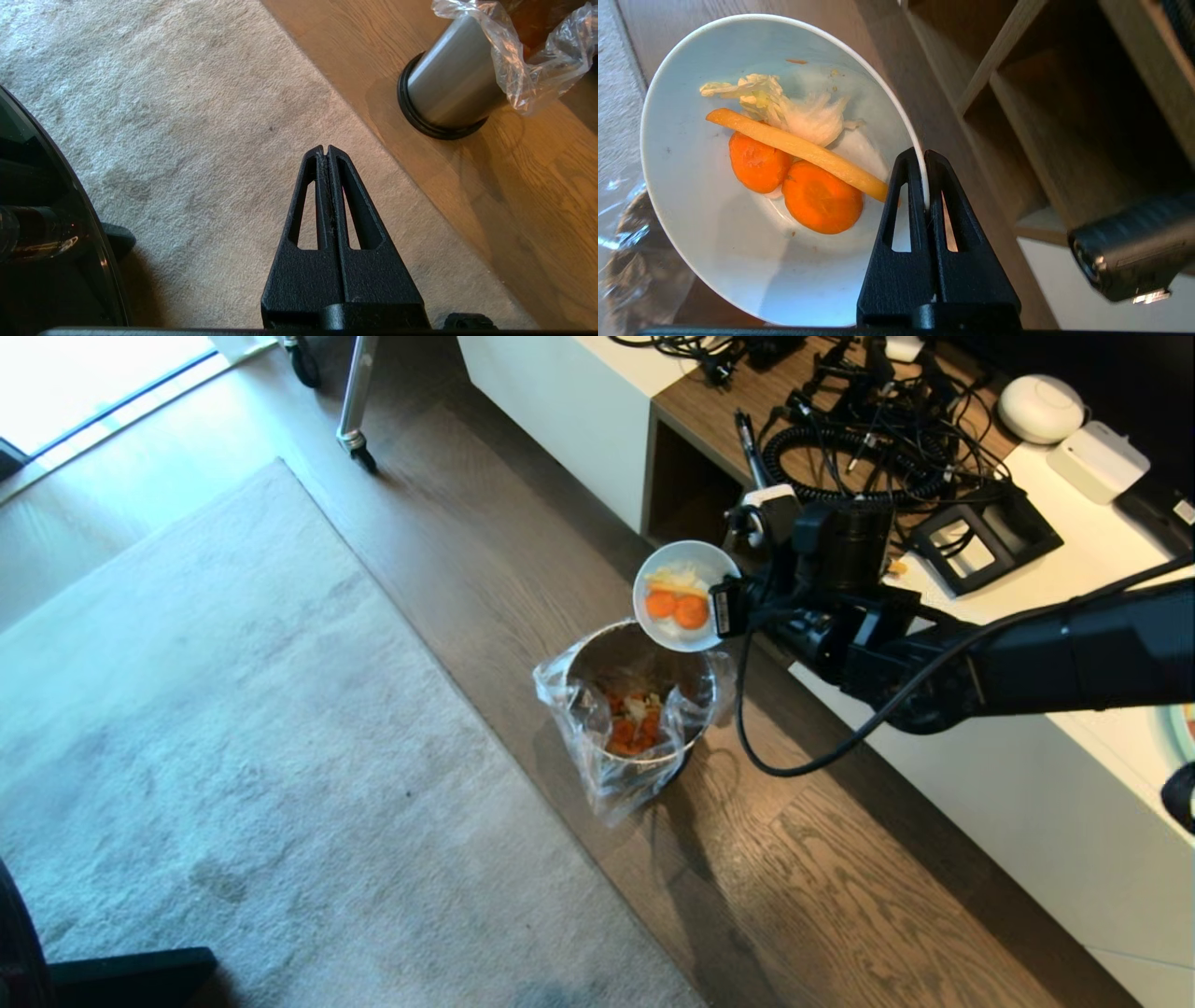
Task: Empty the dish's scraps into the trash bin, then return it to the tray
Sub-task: Pour the leftover food from the bowl into the trash can
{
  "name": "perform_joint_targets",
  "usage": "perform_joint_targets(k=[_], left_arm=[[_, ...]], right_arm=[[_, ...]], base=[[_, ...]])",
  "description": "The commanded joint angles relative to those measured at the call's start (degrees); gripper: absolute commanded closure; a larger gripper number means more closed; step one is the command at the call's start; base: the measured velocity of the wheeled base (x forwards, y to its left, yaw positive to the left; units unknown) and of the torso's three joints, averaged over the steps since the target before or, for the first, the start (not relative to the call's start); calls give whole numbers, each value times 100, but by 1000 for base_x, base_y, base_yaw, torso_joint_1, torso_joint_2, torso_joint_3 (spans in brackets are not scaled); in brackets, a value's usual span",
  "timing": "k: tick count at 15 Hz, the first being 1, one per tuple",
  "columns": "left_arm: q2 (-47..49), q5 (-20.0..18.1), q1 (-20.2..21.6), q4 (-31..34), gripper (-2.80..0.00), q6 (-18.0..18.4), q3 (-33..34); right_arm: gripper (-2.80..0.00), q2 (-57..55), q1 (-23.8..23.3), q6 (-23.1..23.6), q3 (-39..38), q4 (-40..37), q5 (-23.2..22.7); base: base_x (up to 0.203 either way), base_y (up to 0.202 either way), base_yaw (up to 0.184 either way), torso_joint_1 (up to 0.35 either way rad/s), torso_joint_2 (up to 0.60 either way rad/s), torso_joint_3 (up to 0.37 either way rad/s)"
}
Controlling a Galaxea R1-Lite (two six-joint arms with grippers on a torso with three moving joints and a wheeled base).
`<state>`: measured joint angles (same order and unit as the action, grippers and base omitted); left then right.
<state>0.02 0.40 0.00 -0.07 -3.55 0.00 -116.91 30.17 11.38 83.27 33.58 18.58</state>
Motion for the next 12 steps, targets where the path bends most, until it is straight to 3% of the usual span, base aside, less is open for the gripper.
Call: perform_joint_targets(k=[1, 7, 12], left_arm=[[-2, 4, 0, -1, 0, -6, 0], [-2, 4, 0, -1, 0, -6, 0], [-2, 4, 0, -1, 0, -6, 0]], right_arm=[[0, -211, 6, 359, -19, 380, 1], [0, -410, 15, 1098, -15, 794, -40], [0, -620, 204, 1892, -35, 1668, -55]], base=[[0, 0, 0, 0, 0, 0], [0, 0, 0, 0, 0, 0], [0, 0, 0, 0, 0, 0]])
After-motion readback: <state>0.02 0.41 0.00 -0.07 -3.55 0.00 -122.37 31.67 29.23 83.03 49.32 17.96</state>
